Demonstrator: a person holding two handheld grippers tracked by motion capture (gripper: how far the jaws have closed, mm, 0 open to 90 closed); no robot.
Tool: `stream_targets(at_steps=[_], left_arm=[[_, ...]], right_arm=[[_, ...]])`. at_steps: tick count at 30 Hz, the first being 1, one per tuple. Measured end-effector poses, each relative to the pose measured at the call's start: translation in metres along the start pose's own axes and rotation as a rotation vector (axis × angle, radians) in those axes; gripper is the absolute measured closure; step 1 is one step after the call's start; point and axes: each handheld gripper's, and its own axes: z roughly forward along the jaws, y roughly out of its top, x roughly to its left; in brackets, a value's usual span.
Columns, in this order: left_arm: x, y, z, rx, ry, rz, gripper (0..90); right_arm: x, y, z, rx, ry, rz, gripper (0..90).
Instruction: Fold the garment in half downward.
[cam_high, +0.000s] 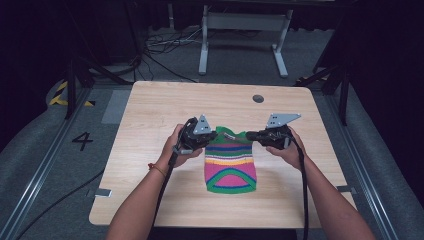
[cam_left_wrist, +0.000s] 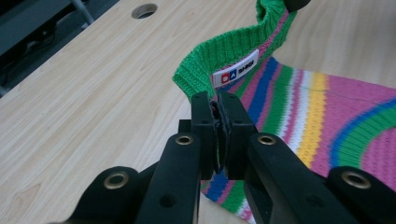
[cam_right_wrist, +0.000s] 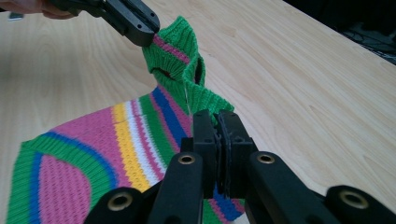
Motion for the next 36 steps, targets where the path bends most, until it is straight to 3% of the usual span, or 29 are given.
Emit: stream_targets(at_steps=[11,24,36], left_arm=[[-0.021,-0.015,-0.017,-0.006,-0.036,0.039,86.0],[-0.056,-0.027,-0.028,0.021,-0.114,0.118,86.3],[-0.082,-0.042,-0.029,0.089,-0.17,0.167,86.2]], right_arm=[[0.023,-0.01,-0.013,0.007,0.06,-0.046,87.0],[0.057,-0.027,-0.027,0.037,0.137,-0.105,87.0],[0.079,-0.05,-0.029,0.085,0.2,-0.117,86.7]])
